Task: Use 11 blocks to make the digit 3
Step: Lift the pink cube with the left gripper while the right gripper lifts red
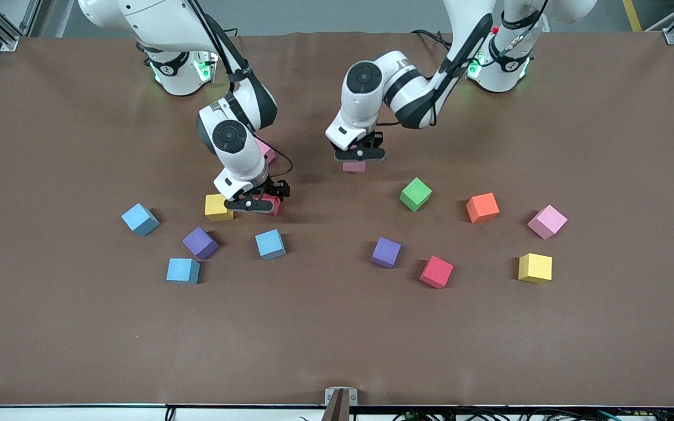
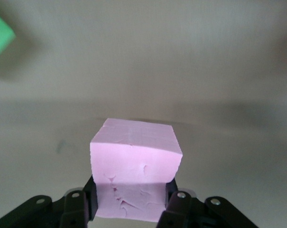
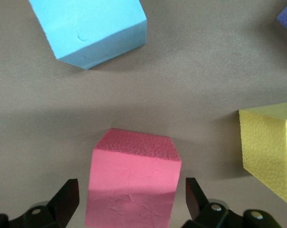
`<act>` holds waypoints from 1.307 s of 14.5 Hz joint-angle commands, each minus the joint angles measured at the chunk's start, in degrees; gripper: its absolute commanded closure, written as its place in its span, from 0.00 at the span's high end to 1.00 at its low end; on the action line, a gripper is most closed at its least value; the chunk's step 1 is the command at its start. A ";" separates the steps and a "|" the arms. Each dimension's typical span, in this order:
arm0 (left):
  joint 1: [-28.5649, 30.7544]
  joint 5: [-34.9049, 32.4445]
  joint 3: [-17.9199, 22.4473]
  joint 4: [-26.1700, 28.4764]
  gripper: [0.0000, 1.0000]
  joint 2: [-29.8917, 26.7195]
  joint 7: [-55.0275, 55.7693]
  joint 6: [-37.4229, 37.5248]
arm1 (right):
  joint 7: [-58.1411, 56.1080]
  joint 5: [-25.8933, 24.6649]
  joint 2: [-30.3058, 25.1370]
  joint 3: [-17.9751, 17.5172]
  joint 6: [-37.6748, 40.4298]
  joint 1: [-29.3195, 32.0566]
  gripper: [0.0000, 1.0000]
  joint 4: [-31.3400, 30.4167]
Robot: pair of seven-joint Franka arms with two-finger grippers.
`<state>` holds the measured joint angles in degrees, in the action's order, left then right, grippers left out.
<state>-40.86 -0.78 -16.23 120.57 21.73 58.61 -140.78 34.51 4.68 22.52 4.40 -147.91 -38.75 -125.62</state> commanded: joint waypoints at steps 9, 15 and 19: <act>-4.75 -0.63 -0.64 1.25 0.32 3.93 6.96 -4.07 | 10.49 0.68 0.16 0.25 -0.02 -0.98 0.36 2.22; -4.75 -3.52 -0.64 0.55 0.32 5.07 6.87 -5.56 | 10.58 0.60 -0.02 0.52 12.97 -0.45 0.36 8.89; -4.49 -3.79 -0.55 0.02 0.32 5.51 6.78 -5.56 | 10.49 0.33 -0.20 0.61 13.26 -0.27 0.28 10.30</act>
<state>-45.40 -3.11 -16.99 121.48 25.81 64.52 -145.20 44.49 4.73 23.03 5.03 -135.41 -39.11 -115.79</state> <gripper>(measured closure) 0.449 0.419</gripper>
